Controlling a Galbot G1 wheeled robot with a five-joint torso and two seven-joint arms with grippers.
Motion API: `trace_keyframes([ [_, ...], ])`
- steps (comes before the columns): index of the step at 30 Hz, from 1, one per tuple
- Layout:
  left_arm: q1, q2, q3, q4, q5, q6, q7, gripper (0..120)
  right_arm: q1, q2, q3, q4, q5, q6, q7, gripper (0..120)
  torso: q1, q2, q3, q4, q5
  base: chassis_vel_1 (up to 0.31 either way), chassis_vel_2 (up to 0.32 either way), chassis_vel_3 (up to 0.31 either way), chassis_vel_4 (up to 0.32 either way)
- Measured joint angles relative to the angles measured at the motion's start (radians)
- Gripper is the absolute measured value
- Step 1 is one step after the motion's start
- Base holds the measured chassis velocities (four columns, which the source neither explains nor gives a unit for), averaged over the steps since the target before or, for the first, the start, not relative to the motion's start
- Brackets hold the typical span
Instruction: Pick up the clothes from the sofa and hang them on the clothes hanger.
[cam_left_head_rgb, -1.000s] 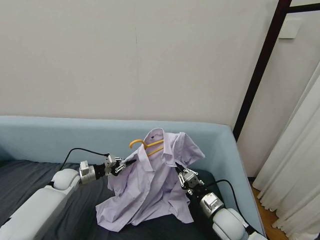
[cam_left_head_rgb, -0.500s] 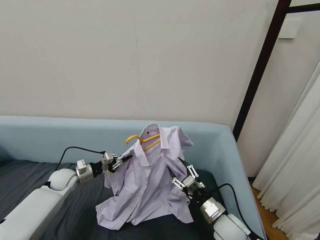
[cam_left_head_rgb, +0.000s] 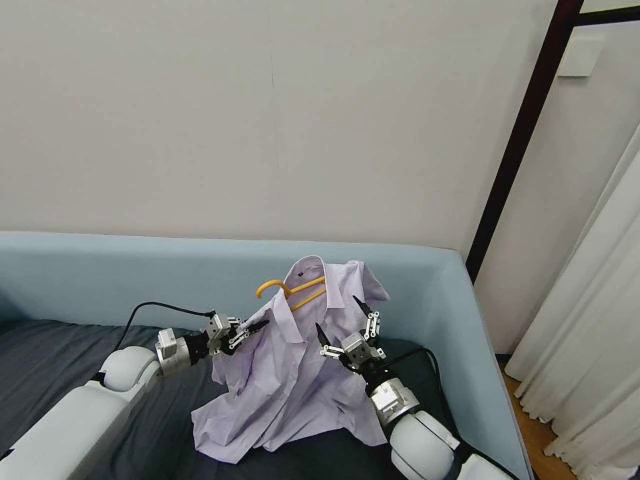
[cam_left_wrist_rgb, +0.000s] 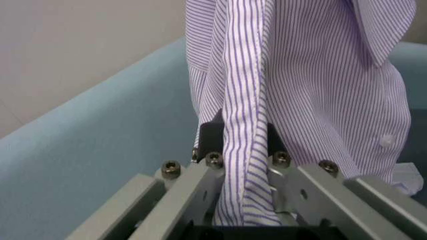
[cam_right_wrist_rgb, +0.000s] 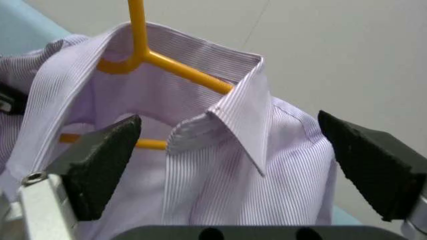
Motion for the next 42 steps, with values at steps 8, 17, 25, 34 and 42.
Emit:
trace_keyframes([
  [8, 0.006, -0.009, 0.002, -0.001, 0.005, -0.001, 0.001, 1, 0.010, 0.020, -0.004, -0.005, -0.006, -0.090, 0.037, 74, 0.000, 0.000, 0.000, -0.0002, 0.0000, 0.000, 0.000, 0.000, 0.000],
  [17, 0.019, -0.007, -0.009, -0.005, 0.006, -0.007, 0.001, 1, 0.005, 0.022, 0.016, -0.013, -0.012, -0.131, 0.050, 41, 0.000, 0.000, 0.000, -0.0001, 0.0000, 0.000, 0.000, 0.000, 0.000],
  [25, 0.027, -0.006, -0.013, -0.010, 0.007, -0.008, 0.002, 1, 0.015, 0.021, 0.036, -0.018, 0.013, -0.086, 0.039, 14, 0.000, 0.000, 0.000, -0.0001, 0.0000, 0.000, 0.000, 0.000, 0.000],
  [34, 0.037, -0.028, -0.006, -0.003, 0.052, -0.011, 0.007, 1, 0.074, 0.037, 0.069, -0.041, -0.009, 0.153, -0.130, 1, 0.000, 0.000, 0.000, 0.0000, -0.0001, 0.000, 0.000, 0.000, 0.000],
  [42, 0.035, -0.044, -0.003, 0.011, 0.044, -0.011, -0.002, 1, 0.049, 0.033, 0.064, -0.065, -0.072, 0.298, -0.353, 1, 0.000, 0.000, 0.000, 0.0000, 0.0000, 0.000, 0.000, 0.000, 0.000],
])
